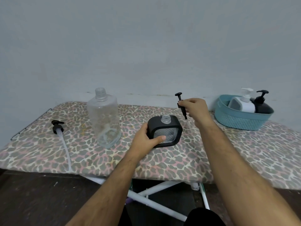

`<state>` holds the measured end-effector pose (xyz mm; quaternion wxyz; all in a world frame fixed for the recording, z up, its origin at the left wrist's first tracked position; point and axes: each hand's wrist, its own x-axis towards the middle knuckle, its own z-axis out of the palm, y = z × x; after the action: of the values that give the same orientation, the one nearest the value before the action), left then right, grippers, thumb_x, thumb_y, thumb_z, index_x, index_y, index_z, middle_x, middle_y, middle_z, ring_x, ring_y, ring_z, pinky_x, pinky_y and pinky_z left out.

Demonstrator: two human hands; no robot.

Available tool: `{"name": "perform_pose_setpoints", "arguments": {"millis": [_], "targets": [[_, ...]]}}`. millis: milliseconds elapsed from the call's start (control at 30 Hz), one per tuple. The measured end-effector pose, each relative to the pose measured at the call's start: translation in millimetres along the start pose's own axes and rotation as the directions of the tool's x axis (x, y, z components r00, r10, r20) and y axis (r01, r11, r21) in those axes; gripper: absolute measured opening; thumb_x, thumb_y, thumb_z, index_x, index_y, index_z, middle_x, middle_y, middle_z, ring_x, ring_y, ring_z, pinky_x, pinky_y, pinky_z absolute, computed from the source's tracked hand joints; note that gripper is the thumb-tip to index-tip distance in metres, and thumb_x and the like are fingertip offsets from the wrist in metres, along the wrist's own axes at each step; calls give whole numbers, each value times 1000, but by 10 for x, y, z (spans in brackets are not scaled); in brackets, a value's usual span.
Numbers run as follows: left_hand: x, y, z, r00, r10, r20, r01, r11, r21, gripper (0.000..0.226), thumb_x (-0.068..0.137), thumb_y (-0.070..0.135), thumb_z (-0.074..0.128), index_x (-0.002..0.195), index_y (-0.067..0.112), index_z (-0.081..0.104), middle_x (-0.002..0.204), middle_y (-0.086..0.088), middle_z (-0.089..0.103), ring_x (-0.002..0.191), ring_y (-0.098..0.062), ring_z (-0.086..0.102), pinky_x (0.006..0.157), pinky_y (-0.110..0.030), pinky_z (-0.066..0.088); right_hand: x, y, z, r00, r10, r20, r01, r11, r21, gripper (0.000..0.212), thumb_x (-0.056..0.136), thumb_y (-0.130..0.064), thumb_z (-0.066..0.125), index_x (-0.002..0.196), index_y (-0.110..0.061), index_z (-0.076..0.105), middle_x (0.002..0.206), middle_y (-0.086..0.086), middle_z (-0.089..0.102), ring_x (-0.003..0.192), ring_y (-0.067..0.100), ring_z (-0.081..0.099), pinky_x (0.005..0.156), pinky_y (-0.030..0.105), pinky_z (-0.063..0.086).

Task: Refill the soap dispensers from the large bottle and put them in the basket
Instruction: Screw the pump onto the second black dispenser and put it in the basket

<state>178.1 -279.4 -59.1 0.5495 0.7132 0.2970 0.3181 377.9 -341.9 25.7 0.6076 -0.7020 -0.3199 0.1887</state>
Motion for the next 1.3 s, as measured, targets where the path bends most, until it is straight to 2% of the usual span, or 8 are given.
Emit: {"name": "perform_pose_setpoints", "arguments": {"millis": [67, 267, 467, 633, 800, 1033, 1167, 1300], "targets": [[-21, 21, 7, 1000, 9, -11, -9, 1000, 9, 56, 78, 32, 82, 121, 36, 48, 112, 17, 63, 100, 4, 62, 75, -11, 48, -115, -112, -3, 997, -77, -26, 78, 996, 43, 10, 83, -13, 74, 73, -13, 72, 80, 9, 72, 71, 17, 63, 65, 24, 50], [-24, 4, 10, 1000, 15, -5, -15, 1000, 7, 50, 83, 36, 77, 123, 38, 47, 115, 18, 62, 107, -2, 61, 83, -17, 48, -369, -536, 18, 960, -268, -76, 277, 945, 174, 6, 82, -11, 77, 88, -13, 75, 85, 3, 76, 84, 13, 72, 74, 17, 53], [-26, 1, 12, 1000, 18, 7, -17, 1000, -18, 49, 85, 31, 76, 123, 38, 46, 113, 20, 61, 105, 3, 60, 79, -12, 46, -485, -765, 109, 929, -352, -112, 369, 880, 298, 12, 87, -8, 74, 99, -9, 73, 91, 3, 77, 91, 15, 74, 88, 27, 58], [-14, -5, 13, 1000, 25, 5, -25, 999, -20, 49, 85, 31, 76, 122, 38, 46, 112, 22, 61, 105, 3, 59, 80, -13, 46, -507, -665, 261, 937, -345, -50, 342, 881, 325, 11, 90, -6, 71, 95, -16, 71, 87, -3, 77, 92, 13, 74, 88, 26, 56], [20, -59, 21, 999, 37, 3, -37, 999, -36, 51, 83, 33, 77, 124, 37, 48, 116, 18, 62, 108, -1, 61, 91, -23, 50, -538, -367, 331, 960, -279, -13, 272, 924, 267, 20, 91, -7, 69, 111, -3, 69, 95, 4, 77, 93, 11, 73, 80, 17, 52], [30, -72, 20, 1000, 31, 4, -30, 999, -35, 54, 82, 35, 78, 126, 35, 48, 116, 17, 63, 108, 0, 61, 94, -25, 50, -595, -156, 305, 975, -221, 29, 207, 947, 245, 16, 91, -11, 70, 106, -12, 70, 87, -2, 77, 89, 9, 72, 79, 15, 51], [17, -53, 18, 1000, 29, 2, -29, 999, -28, 53, 82, 34, 78, 127, 33, 49, 114, 18, 64, 105, 1, 61, 88, -20, 49, -641, -65, 317, 976, -204, 76, 187, 965, 185, 16, 88, -11, 72, 105, -12, 70, 85, -2, 77, 84, 13, 73, 80, 27, 56], [28, -72, 21, 1000, 27, -1, -27, 999, -34, 53, 82, 34, 78, 126, 34, 50, 113, 16, 65, 105, -2, 63, 90, -24, 51, -706, 31, 313, 972, -208, 107, 199, 976, 87, 15, 86, -8, 73, 100, -13, 71, 89, 5, 76, 86, 17, 73, 82, 34, 57]]}}
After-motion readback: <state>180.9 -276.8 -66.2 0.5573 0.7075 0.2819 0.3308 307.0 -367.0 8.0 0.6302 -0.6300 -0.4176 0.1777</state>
